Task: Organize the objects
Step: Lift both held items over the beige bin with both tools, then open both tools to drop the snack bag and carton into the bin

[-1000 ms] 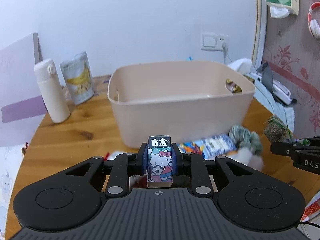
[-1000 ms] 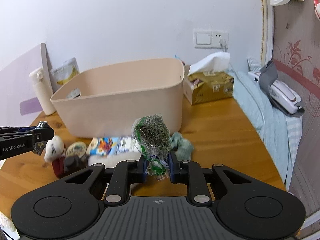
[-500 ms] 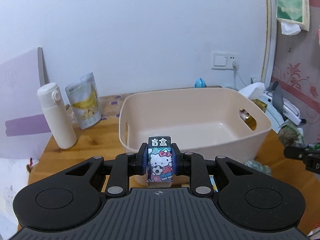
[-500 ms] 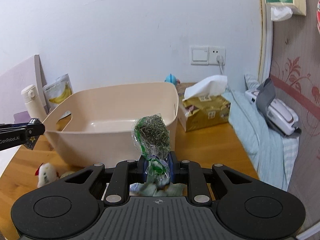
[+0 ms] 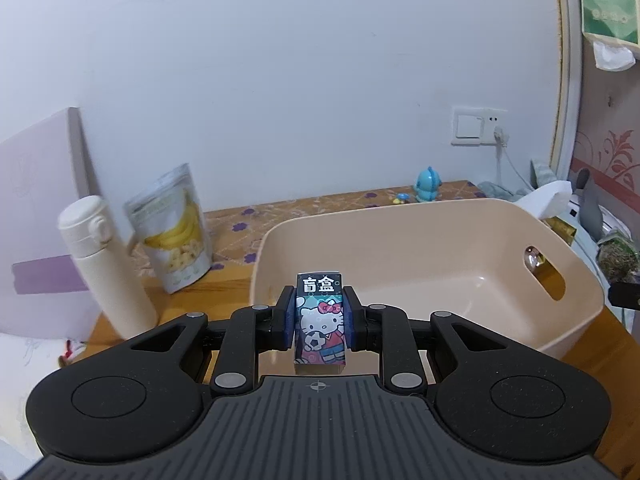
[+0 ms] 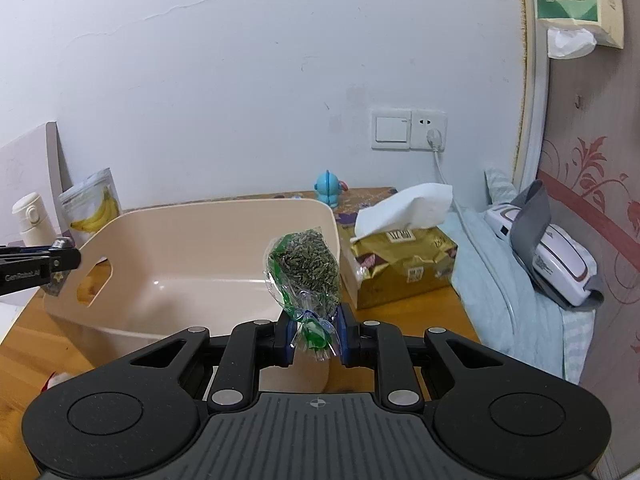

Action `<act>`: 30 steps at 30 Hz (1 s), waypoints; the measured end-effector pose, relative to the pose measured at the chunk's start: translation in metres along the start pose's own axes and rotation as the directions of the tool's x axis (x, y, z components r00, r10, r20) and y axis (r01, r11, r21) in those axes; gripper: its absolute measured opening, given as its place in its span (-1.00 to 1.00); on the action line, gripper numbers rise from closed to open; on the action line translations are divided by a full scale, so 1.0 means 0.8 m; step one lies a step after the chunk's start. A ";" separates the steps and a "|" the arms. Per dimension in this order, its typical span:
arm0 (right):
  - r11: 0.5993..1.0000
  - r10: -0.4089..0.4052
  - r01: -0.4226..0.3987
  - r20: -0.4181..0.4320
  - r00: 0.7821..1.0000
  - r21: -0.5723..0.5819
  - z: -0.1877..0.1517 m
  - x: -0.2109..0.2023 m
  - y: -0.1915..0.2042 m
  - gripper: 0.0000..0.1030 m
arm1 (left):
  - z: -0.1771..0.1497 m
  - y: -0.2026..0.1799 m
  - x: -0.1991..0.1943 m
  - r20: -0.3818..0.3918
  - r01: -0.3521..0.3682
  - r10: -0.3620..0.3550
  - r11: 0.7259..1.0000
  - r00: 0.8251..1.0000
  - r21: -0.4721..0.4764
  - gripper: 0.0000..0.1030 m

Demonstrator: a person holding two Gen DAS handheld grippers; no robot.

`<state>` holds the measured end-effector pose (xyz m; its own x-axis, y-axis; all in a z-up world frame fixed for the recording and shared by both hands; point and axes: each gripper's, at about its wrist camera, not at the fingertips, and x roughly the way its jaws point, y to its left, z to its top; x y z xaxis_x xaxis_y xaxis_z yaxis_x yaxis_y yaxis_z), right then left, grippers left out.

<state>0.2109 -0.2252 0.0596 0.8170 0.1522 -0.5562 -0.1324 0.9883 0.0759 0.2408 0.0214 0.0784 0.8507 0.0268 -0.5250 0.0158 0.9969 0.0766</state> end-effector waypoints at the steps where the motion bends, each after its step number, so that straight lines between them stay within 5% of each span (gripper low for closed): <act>1: 1.000 0.004 -0.004 -0.003 1.000 0.000 0.003 0.006 0.000 -0.61 | 0.003 -0.001 0.007 -0.007 0.011 -0.011 1.000 1.000 -0.006 -0.54; 20: 0.995 0.085 -0.091 -0.144 0.986 -0.034 0.029 0.099 0.039 -0.61 | 0.013 -0.027 0.117 -0.196 0.083 -0.081 0.997 0.977 -0.001 -0.54; 30: 0.985 0.014 -0.042 -0.162 0.987 -0.168 0.028 0.107 0.062 -0.61 | 0.017 -0.031 0.140 -0.255 0.091 -0.084 0.996 0.963 0.019 -0.54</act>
<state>0.2869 -0.1625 0.0339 0.7131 0.1624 -0.6819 -0.2592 0.9649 -0.0413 0.3427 -0.0016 0.0296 0.6839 -0.0386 -0.7285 0.1037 0.9936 0.0447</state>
